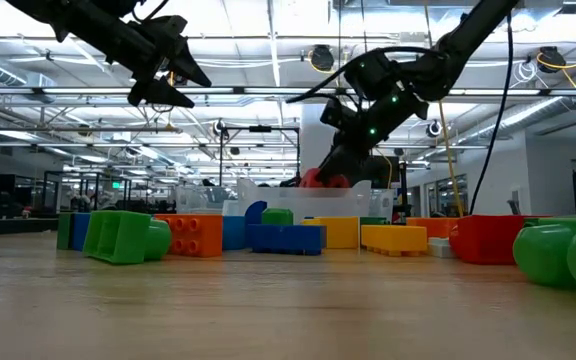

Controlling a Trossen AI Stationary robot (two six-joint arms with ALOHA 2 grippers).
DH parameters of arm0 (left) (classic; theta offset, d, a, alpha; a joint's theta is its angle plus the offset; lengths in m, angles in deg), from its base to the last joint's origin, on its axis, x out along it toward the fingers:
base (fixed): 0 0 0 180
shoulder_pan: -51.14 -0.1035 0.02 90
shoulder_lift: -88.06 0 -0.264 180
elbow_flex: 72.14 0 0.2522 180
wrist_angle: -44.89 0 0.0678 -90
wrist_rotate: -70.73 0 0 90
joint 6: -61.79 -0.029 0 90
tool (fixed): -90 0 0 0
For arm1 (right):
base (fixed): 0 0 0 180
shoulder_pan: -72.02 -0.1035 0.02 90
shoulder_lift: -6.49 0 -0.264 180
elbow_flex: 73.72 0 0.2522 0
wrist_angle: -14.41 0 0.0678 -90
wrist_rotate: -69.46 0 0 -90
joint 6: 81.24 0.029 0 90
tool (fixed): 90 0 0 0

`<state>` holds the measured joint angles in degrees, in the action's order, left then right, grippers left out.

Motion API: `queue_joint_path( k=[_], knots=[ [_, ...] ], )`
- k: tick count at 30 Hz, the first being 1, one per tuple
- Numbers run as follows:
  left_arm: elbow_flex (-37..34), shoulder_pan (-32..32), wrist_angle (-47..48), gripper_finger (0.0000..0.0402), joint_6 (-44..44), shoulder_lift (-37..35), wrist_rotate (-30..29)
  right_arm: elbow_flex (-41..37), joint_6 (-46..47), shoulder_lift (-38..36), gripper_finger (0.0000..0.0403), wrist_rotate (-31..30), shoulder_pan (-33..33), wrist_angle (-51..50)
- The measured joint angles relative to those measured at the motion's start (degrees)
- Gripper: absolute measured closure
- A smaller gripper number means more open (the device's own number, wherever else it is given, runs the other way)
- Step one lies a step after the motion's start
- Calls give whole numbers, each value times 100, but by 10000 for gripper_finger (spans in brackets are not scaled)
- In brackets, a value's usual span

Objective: Pick & Place Toys
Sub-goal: Put the red dice into the top right transparent bin

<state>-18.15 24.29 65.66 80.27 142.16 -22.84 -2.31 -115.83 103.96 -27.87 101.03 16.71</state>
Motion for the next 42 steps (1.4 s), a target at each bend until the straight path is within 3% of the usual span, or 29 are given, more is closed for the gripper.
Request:
queue_joint_path(
  k=[6,17,22,25,29,34,38,42],
  knots=[
    [0,0,0,80,-35,0,-4,0,32,0,262,306,-22,75],
    [0,0,87,80,-344,1,-2,0,400,-49,129,280,-159,251],
    [45,11,309,80,-424,-39,297,-2,393,-461,101,-228,-493,76],
    [314,145,738,80,-474,-169,544,-2,397,-899,97,-535,-804,-271],
    [1010,690,1980,80,-485,-245,553,-2,822,-1579,99,-733,-1267,-906],
    [1543,1697,3014,80,-322,-110,53,-2,1610,-2297,105,-784,-1701,-1429],
    [1547,2074,3043,80,-57,-108,-783,-1,1582,-2400,120,-879,-1356,-1556],
    [1547,2174,3056,80,-4,-103,-1320,369,1727,-1960,163,-320,-506,-2331]
  ],
)
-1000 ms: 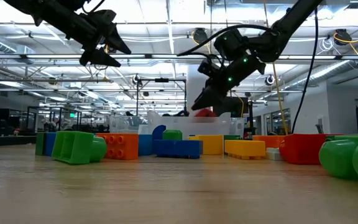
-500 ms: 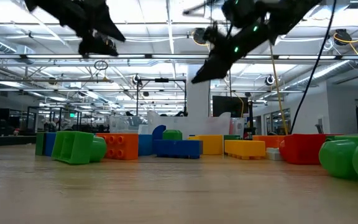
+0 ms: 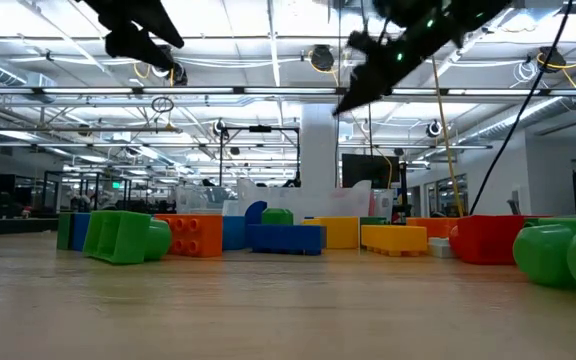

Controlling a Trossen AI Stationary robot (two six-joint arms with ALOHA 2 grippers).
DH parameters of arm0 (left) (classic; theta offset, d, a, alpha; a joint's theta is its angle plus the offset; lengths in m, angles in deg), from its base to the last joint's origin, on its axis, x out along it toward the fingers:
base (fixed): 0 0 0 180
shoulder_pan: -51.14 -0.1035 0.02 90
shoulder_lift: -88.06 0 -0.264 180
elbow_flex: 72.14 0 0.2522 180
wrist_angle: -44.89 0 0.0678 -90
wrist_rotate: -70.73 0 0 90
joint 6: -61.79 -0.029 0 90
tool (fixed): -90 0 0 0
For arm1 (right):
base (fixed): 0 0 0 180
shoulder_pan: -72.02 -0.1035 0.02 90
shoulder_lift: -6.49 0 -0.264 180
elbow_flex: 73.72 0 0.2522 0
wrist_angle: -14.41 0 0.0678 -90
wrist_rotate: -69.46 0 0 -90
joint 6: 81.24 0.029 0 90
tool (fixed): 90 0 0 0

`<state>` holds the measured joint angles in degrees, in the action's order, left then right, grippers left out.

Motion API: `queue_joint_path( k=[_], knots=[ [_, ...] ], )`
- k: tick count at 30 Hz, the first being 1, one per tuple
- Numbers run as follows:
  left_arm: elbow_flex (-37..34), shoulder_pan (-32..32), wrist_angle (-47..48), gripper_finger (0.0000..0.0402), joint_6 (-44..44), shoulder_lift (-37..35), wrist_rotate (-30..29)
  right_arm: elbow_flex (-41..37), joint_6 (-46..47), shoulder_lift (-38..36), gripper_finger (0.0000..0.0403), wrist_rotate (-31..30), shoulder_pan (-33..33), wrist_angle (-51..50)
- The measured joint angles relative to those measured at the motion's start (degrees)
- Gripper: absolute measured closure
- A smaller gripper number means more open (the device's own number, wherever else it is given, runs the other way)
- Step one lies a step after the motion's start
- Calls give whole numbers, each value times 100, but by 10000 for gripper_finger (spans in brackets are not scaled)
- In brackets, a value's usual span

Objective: Pick & Place Toys
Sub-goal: Put the red dice into the top right transparent bin

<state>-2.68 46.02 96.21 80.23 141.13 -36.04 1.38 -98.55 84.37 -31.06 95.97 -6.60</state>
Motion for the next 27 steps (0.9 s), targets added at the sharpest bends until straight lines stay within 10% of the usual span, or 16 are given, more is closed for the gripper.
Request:
queue_joint_path(
  k=[15,27],
  knots=[
    [-4,-10,10,80,-42,502,-184,846,-818,1432,391,1075,1890,-1852],
    [-9,-147,-11,80,-76,622,-290,844,-888,1570,401,1077,1797,-2518]
  ],
)
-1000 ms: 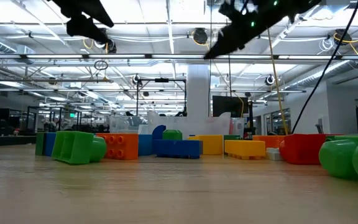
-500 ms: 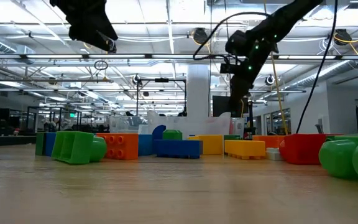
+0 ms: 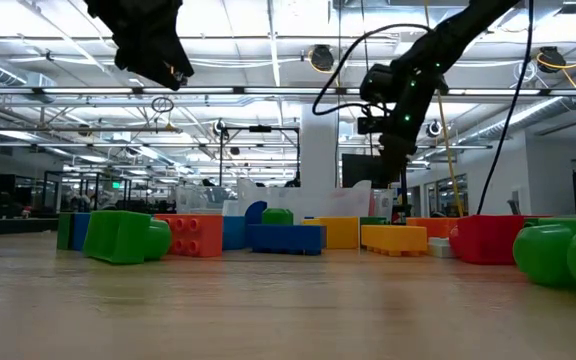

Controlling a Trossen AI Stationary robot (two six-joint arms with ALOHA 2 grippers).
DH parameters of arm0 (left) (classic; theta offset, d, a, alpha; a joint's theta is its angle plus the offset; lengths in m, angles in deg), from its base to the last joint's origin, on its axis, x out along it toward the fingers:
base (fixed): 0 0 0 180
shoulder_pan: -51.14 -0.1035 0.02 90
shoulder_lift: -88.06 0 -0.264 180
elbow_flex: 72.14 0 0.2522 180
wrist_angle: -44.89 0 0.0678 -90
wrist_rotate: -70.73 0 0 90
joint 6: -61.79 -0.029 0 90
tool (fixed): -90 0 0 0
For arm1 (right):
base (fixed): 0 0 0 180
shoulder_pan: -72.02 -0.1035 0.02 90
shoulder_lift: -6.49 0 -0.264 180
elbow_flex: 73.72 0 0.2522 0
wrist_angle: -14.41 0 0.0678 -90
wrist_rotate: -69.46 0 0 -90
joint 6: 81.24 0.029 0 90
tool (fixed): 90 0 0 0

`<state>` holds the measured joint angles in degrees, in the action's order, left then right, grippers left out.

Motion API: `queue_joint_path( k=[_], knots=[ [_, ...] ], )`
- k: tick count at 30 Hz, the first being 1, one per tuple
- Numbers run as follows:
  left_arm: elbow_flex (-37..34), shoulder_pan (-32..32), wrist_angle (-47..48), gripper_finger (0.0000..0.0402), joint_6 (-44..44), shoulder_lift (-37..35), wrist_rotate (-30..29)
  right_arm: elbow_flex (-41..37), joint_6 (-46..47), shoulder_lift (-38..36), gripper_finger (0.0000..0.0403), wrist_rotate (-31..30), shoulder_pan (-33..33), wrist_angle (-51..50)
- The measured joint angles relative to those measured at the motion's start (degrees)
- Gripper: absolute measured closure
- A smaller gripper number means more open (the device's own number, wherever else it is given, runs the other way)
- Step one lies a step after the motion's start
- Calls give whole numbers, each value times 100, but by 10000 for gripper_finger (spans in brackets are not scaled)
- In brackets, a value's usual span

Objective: Pick & Place Toys
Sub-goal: Put the red dice into the top right transparent bin

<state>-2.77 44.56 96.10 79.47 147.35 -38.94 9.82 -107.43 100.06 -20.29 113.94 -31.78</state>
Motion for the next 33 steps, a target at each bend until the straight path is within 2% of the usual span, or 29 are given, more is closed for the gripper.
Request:
queue_joint_path(
  k=[10,15,16,19,21,22,25,33],
  knots=[
    [0,-131,-1,80,1,-3,1,-4,-145,502,402,6,-4,613],
    [0,-134,-8,80,3,-3,1,-4,-201,659,402,126,-24,1579],
    [0,-132,-8,80,3,-3,1,-4,-254,659,403,413,-32,1786],
    [0,-134,-8,80,4,-3,1,-4,-578,585,403,1880,-41,2146],
    [0,-132,-8,80,6,-3,3,-4,-534,505,403,2443,-55,2401],
    [0,-132,-6,80,6,-3,3,-4,-436,469,403,2540,-65,2509],
    [0,-132,-4,80,8,-3,3,-2,-193,416,403,2482,-73,2566],
    [0,-132,-2,80,-64,-3,3,-7,-207,392,403,1309,-73,2162]
  ],
)
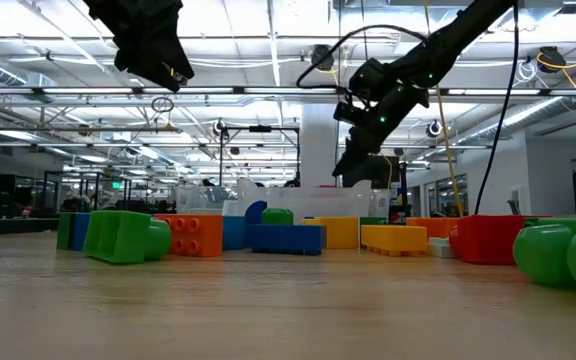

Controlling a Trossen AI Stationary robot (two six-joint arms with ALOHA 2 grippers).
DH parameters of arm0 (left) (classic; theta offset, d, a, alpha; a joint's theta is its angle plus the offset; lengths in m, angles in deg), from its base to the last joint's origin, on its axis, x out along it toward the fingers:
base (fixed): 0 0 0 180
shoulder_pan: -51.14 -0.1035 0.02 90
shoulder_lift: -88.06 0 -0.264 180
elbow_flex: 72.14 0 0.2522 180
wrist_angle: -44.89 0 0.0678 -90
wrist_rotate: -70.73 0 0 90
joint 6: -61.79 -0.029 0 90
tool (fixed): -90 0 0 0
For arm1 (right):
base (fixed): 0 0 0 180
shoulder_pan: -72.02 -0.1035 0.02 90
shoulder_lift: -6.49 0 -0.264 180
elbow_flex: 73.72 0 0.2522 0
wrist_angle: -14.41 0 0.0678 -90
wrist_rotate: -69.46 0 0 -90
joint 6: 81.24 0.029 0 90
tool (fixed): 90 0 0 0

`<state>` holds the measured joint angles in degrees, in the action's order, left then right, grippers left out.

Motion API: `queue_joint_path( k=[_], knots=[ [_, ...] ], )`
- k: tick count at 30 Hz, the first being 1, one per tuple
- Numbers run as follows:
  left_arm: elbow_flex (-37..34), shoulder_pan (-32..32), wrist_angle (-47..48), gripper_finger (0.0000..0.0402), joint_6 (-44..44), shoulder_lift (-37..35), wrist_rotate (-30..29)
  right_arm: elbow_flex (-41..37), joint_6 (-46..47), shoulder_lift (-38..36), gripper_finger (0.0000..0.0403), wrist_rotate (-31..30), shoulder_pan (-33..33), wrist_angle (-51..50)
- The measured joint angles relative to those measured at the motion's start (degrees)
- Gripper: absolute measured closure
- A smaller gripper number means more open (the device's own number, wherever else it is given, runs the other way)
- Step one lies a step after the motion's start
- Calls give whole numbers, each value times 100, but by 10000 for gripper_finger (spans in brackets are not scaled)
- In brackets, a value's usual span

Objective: Pick & Place Toys
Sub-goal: Put the red dice into the top right transparent bin

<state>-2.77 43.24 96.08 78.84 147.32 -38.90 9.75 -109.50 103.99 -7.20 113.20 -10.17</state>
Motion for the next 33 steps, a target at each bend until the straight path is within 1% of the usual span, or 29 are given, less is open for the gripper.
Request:
queue_joint_path(
  k=[4,8,10,15,18,22,29,33],
  knots=[
    [0,0,0,80,-3,0,0,0,-2,0,403,-583,0,-197],
    [0,0,-8,80,-12,0,0,-2,85,0,403,-1191,14,-184],
    [0,0,-8,80,-12,0,0,-76,57,30,403,-1185,44,-40],
    [0,0,-48,80,-11,0,2,-243,54,365,403,-1237,37,265],
    [0,2,-76,80,-12,0,5,-234,131,548,403,-1195,35,310],
    [0,0,-87,80,-12,0,6,-234,204,612,403,-935,-35,567],
    [0,0,-87,80,-12,0,6,-261,74,616,403,-28,-33,1188],
    [0,0,-85,80,-12,-1,4,-262,85,616,403,16,-37,1226]
  ],
)
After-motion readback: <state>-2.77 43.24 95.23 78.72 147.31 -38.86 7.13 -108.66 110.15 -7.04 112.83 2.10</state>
